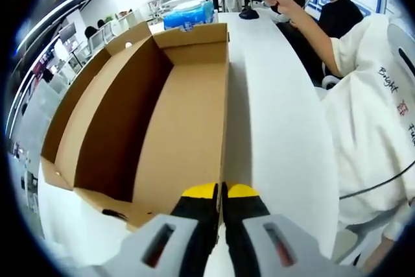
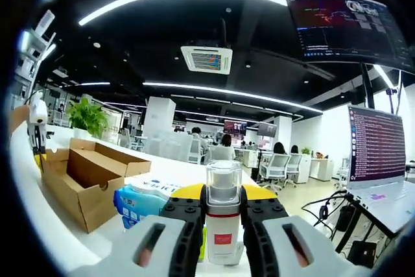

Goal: Operate the shoe box by opening the lid, removing the specified soft item, and placing it in the target area until the item is outside and the box remains undamaged.

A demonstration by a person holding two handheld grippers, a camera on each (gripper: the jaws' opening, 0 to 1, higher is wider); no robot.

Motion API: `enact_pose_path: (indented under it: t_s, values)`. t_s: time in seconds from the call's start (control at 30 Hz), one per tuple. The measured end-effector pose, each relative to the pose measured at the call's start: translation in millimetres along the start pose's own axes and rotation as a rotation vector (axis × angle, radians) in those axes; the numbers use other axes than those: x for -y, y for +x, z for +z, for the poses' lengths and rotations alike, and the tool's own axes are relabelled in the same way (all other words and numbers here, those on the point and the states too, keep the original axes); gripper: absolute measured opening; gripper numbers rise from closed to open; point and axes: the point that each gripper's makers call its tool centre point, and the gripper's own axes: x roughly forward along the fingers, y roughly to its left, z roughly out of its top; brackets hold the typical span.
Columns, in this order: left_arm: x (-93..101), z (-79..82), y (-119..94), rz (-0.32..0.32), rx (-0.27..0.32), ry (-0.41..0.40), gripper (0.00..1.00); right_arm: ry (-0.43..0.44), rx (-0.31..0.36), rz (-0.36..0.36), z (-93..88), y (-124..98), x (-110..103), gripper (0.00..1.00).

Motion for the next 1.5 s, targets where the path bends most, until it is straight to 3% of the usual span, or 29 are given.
enact_pose_path:
  t_s: [0.13,0.17,0.43,1.0,1.27,1.37,1.5]
  values:
    - [0.0,-0.1,0,0.001,-0.001,-0.001,0.02,-0.008,-0.001,0.001,-1.6,1,0,0.20]
    - [-0.2,0.1,0,-0.001,0.005,0.007,0.02,0.002,-0.017,-0.017,-13.1,5,8,0.20]
    - [-0.3,0.0,0,-0.004,0.005,0.011,0.02,0.064,-0.058,-0.031,-37.4,5,16,0.20]
    - [-0.8,0.2,-1,-0.004,0.007,0.009,0.02,0.101,-0.100,-0.035,-72.2,9,22,0.20]
    - [-0.8,0.4,0,-0.003,0.007,0.010,0.02,0.084,-0.092,-0.039,-77.9,11,21,0.20]
    - [-0.6,0.4,0,-0.001,0.007,0.010,0.02,0.082,-0.054,-0.013,-76.1,11,15,0.20]
    - [-0.8,0.4,0,-0.001,0.007,0.009,0.02,0.064,-0.074,-0.023,-78.9,14,14,0.20]
